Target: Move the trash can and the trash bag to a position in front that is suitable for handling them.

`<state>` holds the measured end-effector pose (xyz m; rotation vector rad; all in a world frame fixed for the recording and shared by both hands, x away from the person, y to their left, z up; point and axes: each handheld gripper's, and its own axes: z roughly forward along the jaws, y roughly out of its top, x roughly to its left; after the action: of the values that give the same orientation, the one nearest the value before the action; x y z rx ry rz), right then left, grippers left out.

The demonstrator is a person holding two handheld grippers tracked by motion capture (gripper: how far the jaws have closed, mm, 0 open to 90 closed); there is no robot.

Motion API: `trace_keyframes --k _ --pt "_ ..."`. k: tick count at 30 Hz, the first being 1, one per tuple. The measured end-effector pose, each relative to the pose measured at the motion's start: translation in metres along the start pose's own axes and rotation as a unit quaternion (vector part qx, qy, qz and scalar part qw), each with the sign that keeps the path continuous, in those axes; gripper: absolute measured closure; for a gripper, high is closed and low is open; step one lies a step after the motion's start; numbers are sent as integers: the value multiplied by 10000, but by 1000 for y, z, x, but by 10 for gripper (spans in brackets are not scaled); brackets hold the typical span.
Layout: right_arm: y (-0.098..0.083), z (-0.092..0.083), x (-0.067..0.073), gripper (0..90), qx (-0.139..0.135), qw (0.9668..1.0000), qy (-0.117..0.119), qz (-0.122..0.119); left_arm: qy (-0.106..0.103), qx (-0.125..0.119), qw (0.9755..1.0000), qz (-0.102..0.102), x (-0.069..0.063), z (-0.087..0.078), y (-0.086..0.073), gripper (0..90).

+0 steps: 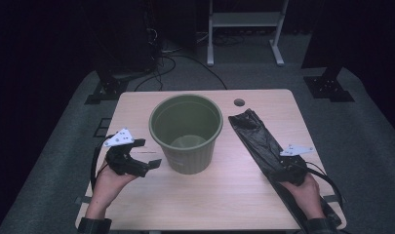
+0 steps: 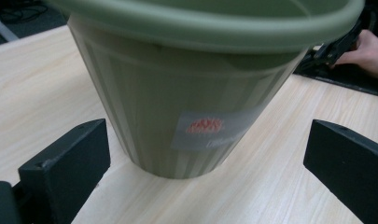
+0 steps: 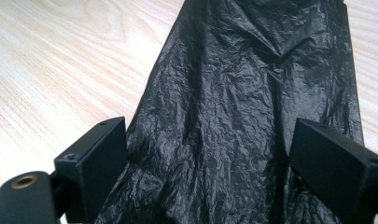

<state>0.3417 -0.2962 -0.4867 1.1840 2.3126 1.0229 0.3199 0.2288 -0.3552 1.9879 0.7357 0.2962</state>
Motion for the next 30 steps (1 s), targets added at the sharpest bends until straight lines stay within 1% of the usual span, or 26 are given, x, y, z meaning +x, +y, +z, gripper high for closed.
trace_keyframes --k 8,13,14,17,20,23,25,30 --pt "0 0 0 101 1 10000 0 -2 -38 -24 9999 115 2 -9 23 0" --pt "0 0 0 101 -1 10000 1 -1 -115 -76 9998 108 10 -12 41 0" --pt "0 0 0 101 -1 10000 1 -1 -115 -76 9998 108 10 -12 41 0" --pt "0 0 0 101 1 10000 0 -2 -127 -102 9998 90 16 -11 49 0" --pt "0 0 0 101 0 10000 1 -1 -117 -142 9998 52 24 -8 56 0" --pt "0 0 0 101 1 10000 0 -2 -180 -135 9997 31 29 -4 61 0" --pt "0 0 0 101 1 10000 -1 -1 -138 -91 9998 60 34 0 64 0" --pt "0 0 0 101 -3 10000 2 1 -105 -22 9999 -14 44 12 67 0"
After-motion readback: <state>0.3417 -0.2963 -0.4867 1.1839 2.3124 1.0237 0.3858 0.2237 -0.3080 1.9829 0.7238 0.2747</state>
